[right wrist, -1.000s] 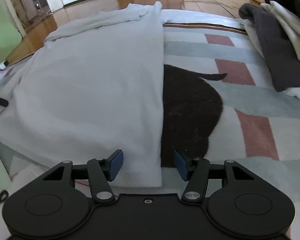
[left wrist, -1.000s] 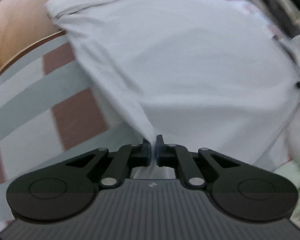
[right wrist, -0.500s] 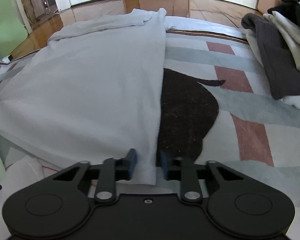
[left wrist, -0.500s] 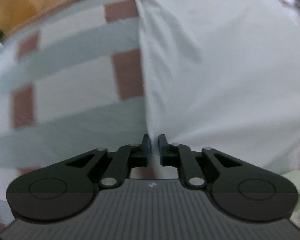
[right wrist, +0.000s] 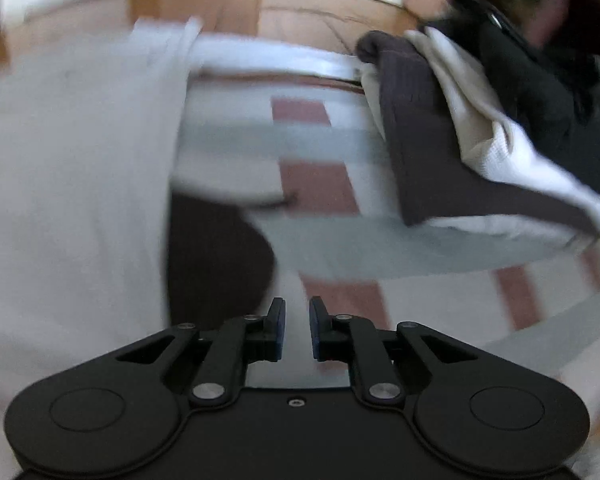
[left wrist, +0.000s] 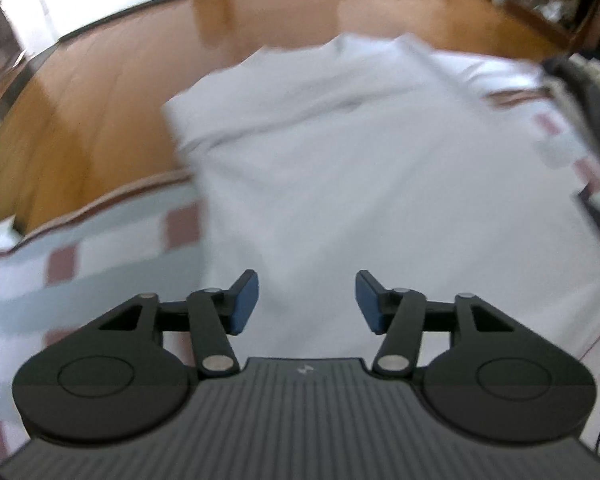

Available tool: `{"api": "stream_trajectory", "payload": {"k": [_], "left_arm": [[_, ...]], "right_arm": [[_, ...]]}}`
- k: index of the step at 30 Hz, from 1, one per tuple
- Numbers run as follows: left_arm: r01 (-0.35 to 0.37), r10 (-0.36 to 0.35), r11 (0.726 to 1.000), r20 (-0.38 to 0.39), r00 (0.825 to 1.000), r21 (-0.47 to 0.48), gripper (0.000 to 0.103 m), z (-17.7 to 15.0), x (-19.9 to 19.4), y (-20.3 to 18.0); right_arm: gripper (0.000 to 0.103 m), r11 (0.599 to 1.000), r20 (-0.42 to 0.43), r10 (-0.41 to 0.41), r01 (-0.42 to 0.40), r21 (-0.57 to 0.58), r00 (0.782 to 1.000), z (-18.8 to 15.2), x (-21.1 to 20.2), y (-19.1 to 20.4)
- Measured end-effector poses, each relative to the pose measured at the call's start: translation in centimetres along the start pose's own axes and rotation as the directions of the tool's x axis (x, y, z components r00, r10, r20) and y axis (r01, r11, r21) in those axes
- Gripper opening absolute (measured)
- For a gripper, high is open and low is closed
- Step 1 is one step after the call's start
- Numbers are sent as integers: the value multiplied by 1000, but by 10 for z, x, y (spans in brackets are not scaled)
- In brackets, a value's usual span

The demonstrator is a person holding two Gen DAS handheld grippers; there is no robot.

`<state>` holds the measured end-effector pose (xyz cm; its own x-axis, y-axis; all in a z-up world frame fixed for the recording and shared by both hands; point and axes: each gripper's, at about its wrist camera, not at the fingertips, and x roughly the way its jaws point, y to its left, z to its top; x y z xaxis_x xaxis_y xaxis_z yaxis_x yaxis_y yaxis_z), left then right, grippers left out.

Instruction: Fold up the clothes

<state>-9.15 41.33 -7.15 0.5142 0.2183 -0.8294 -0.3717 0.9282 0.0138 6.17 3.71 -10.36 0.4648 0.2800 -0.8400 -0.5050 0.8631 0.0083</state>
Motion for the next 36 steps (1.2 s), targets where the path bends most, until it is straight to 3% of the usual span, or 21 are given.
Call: {"api": "stream_trajectory", "payload": {"k": [2,4,7,9,10,12,14,19,22,23,25,26,28,32,33,36], "left_arm": [[61,-61,998,29,998,9,55,22,8,-25],[112,-115,993,75,991,39,55,44,15,-50],[123,-134,989,134,982,82,55,71,26,-82],[144,-157,986,160,975,90,55,85,40,-97],[156,-170,983,171,970,92,55,92,48,-103],[188,-199,979,166,966,77,56,105,66,-113],[212,-218,976,155,963,56,59,118,88,-121],[241,-248,968,130,960,69,65,150,143,-145],[270,-288,950,108,952,156,64,173,173,-174],[286,-309,939,104,945,191,64,181,183,-183],[300,-322,930,82,943,211,57,197,207,-193],[288,-308,935,70,949,208,55,204,221,-198],[279,-298,936,60,953,214,41,213,239,-201],[287,-314,912,49,948,292,31,218,252,-216],[272,-298,908,33,954,320,31,219,252,-220],[234,-260,923,45,965,306,31,222,247,-215]], "right_arm": [[33,992,17,105,-106,63,994,32,-8,-5],[37,976,31,195,-197,96,980,66,-15,-6],[51,953,42,291,-294,77,956,116,-25,-1],[82,957,79,291,-291,-15,953,139,-23,5],[84,956,98,291,-286,-62,952,150,-21,8],[84,968,132,229,-210,-140,964,160,-7,8],[84,972,110,220,-208,-113,969,167,15,-4],[84,945,52,293,-298,132,955,185,62,-48],[84,942,18,267,-265,208,964,203,85,-64],[84,949,-10,222,-213,231,975,210,93,-67],[84,955,-73,118,-93,283,990,224,113,-73],[84,944,-80,142,-111,311,987,229,120,-76],[83,910,-79,199,-155,385,977,237,136,-84],[83,817,-16,297,-245,522,955,244,170,-90],[83,814,-10,281,-233,532,960,245,177,-86],[83,871,-9,158,-135,472,987,251,189,-62]]}}
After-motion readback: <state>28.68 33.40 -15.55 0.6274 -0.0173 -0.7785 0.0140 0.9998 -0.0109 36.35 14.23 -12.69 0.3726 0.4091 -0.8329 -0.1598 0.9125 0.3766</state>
